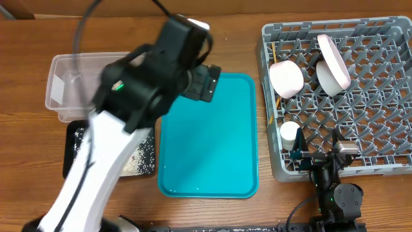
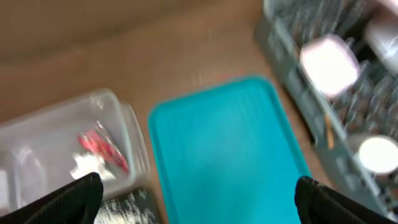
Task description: Sort waste into correct bins and load items into the dishwasher
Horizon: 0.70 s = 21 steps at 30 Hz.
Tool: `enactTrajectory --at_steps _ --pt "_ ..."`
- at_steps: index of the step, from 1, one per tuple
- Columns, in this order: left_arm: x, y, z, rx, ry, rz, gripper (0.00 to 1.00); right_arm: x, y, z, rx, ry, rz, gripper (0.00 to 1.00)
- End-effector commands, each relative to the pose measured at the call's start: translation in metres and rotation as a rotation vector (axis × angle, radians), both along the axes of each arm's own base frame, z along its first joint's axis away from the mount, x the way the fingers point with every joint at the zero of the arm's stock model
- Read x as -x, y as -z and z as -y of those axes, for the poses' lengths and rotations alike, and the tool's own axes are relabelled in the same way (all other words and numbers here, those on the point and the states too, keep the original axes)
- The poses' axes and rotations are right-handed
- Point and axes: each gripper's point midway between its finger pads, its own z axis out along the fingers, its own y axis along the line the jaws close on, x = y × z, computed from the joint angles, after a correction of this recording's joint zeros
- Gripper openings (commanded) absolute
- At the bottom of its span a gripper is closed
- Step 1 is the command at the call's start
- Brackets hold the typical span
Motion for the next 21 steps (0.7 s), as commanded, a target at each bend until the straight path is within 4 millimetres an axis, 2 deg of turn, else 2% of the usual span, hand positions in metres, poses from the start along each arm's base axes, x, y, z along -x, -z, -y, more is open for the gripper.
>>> enactTrajectory --at_steps 1,7,11,16,21 --pt "0.013 -0.043 -0.033 0.014 -0.028 0.136 1.0 0.0 0.002 0.002 -0.003 0.009 0.003 1.0" --pt "0.029 -0.075 -0.084 0.104 -0.126 0.226 1.0 0.0 0.002 0.002 -0.003 0.009 0.003 1.0" --pt "0.04 -0.08 -0.108 0.168 -0.171 0.289 1.0 0.0 0.002 0.002 -0.003 0.009 0.003 1.0" --pt "0.052 -0.061 -0.127 0.213 -0.207 0.369 1.0 0.0 0.002 0.002 -0.003 0.009 0.003 1.0" --pt "0.064 -0.015 -0.14 0.236 -0.238 0.438 1.0 0.0 0.002 0.002 -0.003 0.009 0.003 1.0"
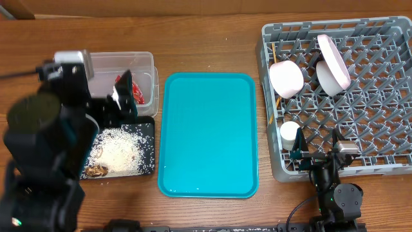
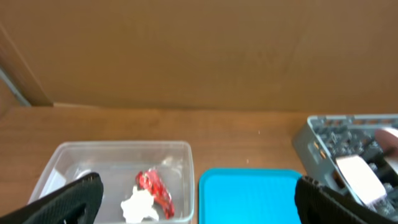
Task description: Sort waste into correct bins and load items into the dishwasher
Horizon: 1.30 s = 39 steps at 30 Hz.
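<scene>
The teal tray (image 1: pixel 207 132) lies bare in the middle of the table. Left of it stand a clear bin (image 1: pixel 122 59) holding a red wrapper (image 2: pixel 154 190) and a white scrap (image 2: pixel 138 205), and a black tray (image 1: pixel 147 154) strewn with white crumbs. My left gripper (image 1: pixel 127 96) hangs over the clear bin's near side, open and empty, its fingers (image 2: pixel 68 199) wide apart. The grey dish rack (image 1: pixel 273 164) on the right holds two pink bowls (image 1: pixel 286 78) and a white cup (image 1: pixel 290 133). My right gripper (image 1: pixel 309 156) rests at the rack's front edge; its jaws are too small to read.
A brown wall (image 2: pixel 186 50) runs along the table's far edge. The left arm's bulk (image 1: pixel 45 148) covers the table's front left corner and part of the black tray. The right arm's base (image 1: pixel 338 196) sits in front of the rack.
My left arm has swung from above the teal tray's far left corner to the front left of the table. Its gripper is now over the clear bin, still open and empty. The right arm is unmoved.
</scene>
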Tool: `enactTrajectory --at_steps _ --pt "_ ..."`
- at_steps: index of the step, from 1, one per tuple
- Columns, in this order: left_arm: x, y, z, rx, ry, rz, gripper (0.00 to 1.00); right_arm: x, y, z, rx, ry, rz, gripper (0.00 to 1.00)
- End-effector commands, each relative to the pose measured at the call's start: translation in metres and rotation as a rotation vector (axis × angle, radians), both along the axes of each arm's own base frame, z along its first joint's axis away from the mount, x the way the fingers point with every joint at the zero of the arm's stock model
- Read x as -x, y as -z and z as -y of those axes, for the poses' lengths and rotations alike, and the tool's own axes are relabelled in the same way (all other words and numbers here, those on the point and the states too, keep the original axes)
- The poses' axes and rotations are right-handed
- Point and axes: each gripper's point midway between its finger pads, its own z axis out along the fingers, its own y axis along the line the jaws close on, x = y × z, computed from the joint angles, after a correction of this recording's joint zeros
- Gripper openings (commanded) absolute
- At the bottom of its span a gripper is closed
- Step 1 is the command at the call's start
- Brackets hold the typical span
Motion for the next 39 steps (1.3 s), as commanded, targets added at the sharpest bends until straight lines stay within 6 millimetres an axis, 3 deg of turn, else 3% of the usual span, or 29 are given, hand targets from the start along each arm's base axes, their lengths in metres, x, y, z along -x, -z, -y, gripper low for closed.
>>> enactTrajectory --at_steps 1,9,23,30,39 --pt "0.012 0.041 0.0 0.009 0.027 0.001 1.0 0.0 0.002 0.002 -0.004 0.009 0.003 1.0" --pt "0.026 0.126 -0.007 0.033 0.012 0.098 1.0 0.0 0.002 0.002 -0.003 0.009 0.003 1.0" --pt "0.039 0.218 -0.012 0.108 -0.022 0.219 1.0 0.0 0.002 0.002 -0.003 0.009 0.003 1.0" --pt "0.031 0.256 -0.012 0.154 -0.03 0.242 1.0 0.0 0.002 0.002 -0.004 0.009 0.003 1.0" --pt "0.031 0.257 -0.014 0.154 -0.042 0.239 1.0 0.0 0.002 0.002 -0.003 0.009 0.003 1.0"
